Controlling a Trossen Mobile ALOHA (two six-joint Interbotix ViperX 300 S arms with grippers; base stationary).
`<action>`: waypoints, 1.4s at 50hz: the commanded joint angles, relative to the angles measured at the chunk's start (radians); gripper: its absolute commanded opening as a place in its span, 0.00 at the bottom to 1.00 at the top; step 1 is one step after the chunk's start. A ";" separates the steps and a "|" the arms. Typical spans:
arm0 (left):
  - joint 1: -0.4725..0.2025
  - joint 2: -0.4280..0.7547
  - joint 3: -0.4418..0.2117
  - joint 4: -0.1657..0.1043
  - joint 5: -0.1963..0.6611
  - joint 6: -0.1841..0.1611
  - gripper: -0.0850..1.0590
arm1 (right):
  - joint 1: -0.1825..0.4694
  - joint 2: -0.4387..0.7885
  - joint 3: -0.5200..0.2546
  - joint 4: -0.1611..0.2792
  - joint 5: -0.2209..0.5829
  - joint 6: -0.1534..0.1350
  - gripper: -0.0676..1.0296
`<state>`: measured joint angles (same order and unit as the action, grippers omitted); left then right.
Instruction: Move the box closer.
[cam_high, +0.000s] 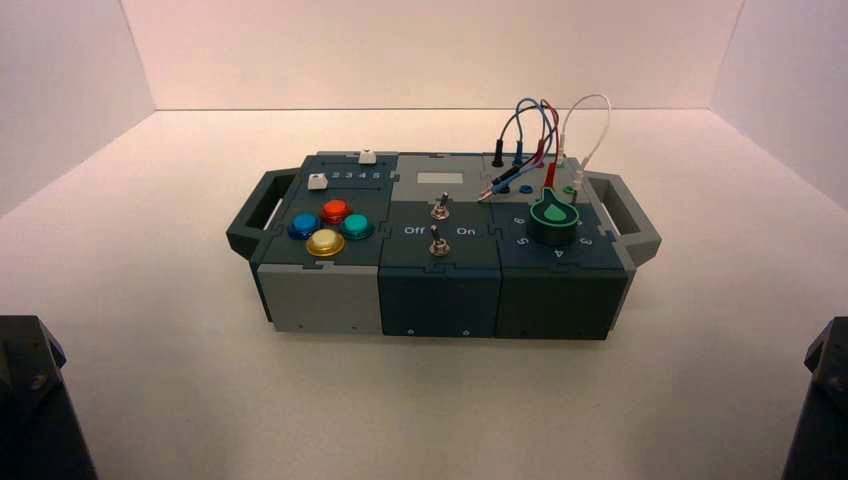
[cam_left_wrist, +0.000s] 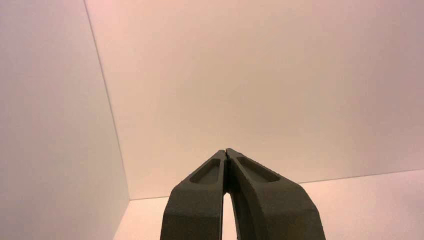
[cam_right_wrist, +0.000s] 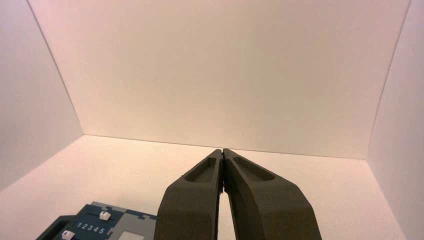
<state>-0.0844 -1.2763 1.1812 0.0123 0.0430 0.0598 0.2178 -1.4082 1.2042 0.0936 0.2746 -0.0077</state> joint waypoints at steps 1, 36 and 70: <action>0.003 0.006 -0.014 -0.002 -0.009 0.002 0.05 | -0.003 0.014 -0.021 0.002 -0.008 -0.002 0.04; -0.034 0.227 -0.152 -0.017 0.190 -0.015 0.05 | 0.008 0.232 -0.129 0.018 0.120 -0.002 0.04; -0.229 1.042 -0.621 -0.048 0.370 -0.017 0.05 | 0.060 1.104 -0.644 0.018 0.307 -0.021 0.04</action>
<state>-0.3022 -0.3359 0.6412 -0.0276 0.4142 0.0445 0.2592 -0.3835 0.6489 0.1089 0.5829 -0.0261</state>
